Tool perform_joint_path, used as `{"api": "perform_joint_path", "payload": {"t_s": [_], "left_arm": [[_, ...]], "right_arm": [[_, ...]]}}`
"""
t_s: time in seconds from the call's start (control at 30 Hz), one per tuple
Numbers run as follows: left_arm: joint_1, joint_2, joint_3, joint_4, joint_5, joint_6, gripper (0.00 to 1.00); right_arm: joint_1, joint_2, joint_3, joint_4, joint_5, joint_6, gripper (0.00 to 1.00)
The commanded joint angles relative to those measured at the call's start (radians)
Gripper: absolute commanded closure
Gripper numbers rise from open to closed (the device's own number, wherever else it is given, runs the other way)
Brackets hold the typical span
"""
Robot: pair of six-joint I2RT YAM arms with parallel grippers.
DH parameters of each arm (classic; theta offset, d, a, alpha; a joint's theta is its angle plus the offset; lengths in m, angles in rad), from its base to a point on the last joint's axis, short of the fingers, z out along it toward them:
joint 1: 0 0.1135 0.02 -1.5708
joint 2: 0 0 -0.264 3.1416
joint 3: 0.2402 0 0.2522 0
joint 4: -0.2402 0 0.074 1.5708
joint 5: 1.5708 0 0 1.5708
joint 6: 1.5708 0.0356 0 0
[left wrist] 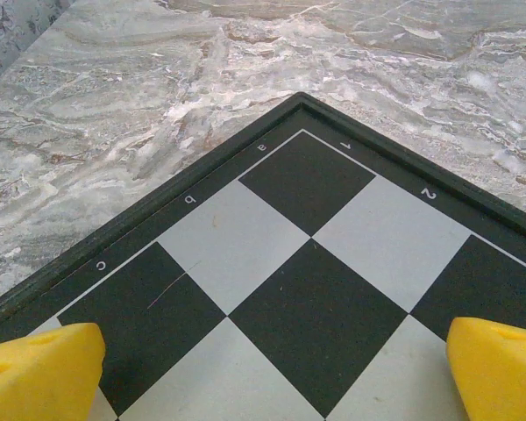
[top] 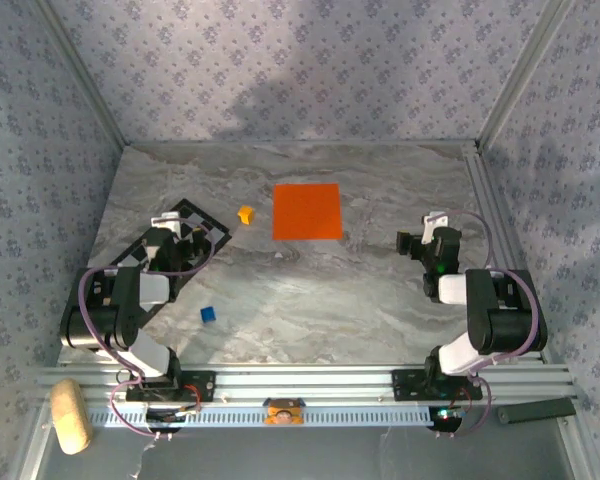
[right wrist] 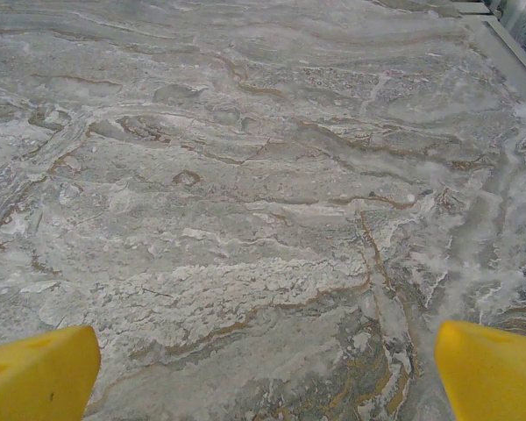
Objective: Fold a paper plane with a square sheet of paper (pick it up from the middle)
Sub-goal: Move the square sheet of paper to the center of the table.
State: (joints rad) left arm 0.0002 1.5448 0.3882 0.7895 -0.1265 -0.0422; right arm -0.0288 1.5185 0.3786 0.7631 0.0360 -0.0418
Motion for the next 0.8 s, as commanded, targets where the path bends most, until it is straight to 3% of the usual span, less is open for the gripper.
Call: {"api": "perform_joint_path", "payload": {"t_s": [0.0,0.77], "left_arm": [[0.008,-0.011,0.020,0.033,0.015,-0.001,0.00],[0.009,-0.012,0.020,0.033,0.016,-0.002,0.00]], "right_arm": [[-0.006,-0.001,0.021,0.005,-0.011,0.011,0.00],[-0.004,0.000,0.022,0.002,-0.008,0.011,0.00]]}}
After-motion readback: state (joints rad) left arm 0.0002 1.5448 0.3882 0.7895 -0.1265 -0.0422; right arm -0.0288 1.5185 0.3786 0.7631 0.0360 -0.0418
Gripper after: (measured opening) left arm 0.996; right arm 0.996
